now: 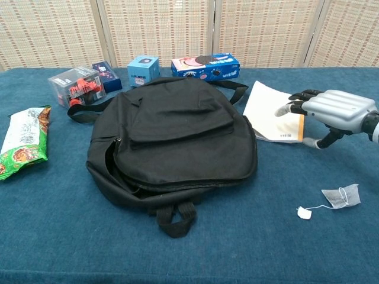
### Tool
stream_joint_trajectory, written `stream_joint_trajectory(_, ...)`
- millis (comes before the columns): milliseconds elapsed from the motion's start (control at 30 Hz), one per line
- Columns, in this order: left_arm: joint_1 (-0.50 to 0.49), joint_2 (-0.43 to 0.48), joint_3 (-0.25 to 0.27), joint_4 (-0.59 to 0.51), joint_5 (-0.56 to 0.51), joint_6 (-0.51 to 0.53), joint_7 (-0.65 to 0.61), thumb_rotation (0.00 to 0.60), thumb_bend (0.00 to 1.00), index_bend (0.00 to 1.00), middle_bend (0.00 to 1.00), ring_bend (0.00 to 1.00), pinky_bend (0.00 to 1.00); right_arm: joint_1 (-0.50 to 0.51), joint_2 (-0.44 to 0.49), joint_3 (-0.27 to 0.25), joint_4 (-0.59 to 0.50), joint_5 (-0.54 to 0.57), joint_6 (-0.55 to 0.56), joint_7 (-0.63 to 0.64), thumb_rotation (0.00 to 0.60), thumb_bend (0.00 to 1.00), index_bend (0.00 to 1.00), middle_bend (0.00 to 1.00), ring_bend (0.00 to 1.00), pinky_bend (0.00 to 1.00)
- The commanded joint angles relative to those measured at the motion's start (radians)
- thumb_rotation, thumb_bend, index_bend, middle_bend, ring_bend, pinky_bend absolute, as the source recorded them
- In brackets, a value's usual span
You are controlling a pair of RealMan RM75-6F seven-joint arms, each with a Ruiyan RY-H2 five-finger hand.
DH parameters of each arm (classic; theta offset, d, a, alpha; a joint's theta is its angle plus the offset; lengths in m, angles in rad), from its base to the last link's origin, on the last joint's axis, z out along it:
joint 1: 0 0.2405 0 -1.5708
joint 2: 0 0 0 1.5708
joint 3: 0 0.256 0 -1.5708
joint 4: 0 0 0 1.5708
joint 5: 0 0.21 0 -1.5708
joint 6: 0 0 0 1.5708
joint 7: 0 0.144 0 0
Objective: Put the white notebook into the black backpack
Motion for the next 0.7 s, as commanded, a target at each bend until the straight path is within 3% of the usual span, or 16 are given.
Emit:
stream_joint_trajectory(33, -0.001, -0.001, 0.001, 0.0, 0.001, -0.002, 0.001, 0.6, 0.24, 0.18, 0.15, 0.13, 0.07, 0.004, -0.008, 0.003, 0.01, -0.001, 0.007, 0.008, 0.6, 0.45, 0.17, 0.19, 0.02, 0.02)
stream_joint_trajectory(567, -0.005, -0.003, 0.001, -0.003, -0.002, -0.011, 0.007, 0.6, 0.24, 0.18, 0.15, 0.13, 0.07, 0.046, -0.025, 0.046, -0.011, 0.023, 0.011, -0.001, 0.6, 0.48, 0.18, 0.2, 0.03, 0.02)
stream_joint_trajectory(700, -0.008, -0.004, 0.002, -0.005, -0.002, -0.015, 0.009, 0.6, 0.24, 0.18, 0.15, 0.13, 0.07, 0.06, -0.022, 0.055, -0.037, 0.03, 0.0, -0.017, 0.6, 0.41, 0.18, 0.2, 0.03, 0.02)
